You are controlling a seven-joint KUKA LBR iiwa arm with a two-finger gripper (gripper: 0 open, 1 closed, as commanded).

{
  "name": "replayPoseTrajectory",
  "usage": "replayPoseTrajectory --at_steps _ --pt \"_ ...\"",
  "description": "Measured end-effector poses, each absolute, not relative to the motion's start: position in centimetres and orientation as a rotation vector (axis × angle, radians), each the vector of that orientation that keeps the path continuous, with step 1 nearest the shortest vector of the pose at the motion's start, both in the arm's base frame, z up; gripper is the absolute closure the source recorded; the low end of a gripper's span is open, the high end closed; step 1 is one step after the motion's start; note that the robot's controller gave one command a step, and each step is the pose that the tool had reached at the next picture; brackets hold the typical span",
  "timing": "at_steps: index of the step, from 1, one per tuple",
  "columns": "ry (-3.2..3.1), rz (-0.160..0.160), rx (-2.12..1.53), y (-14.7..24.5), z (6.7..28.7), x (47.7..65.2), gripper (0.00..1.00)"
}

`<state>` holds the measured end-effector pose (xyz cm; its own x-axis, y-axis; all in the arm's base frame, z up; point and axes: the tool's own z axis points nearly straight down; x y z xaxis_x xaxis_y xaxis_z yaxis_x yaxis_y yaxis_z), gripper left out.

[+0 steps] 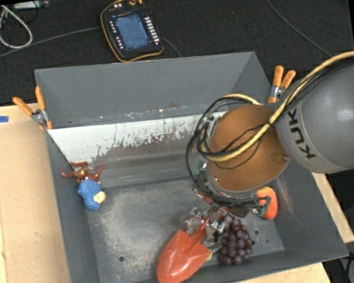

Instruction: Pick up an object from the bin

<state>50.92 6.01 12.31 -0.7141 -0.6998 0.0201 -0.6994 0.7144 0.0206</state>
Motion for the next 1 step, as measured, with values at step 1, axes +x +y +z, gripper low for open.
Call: replayPoseTrajectory --at_steps 1 --pt "-2.891 -0.014 1.18 6.01 17.49 51.16 1.0"
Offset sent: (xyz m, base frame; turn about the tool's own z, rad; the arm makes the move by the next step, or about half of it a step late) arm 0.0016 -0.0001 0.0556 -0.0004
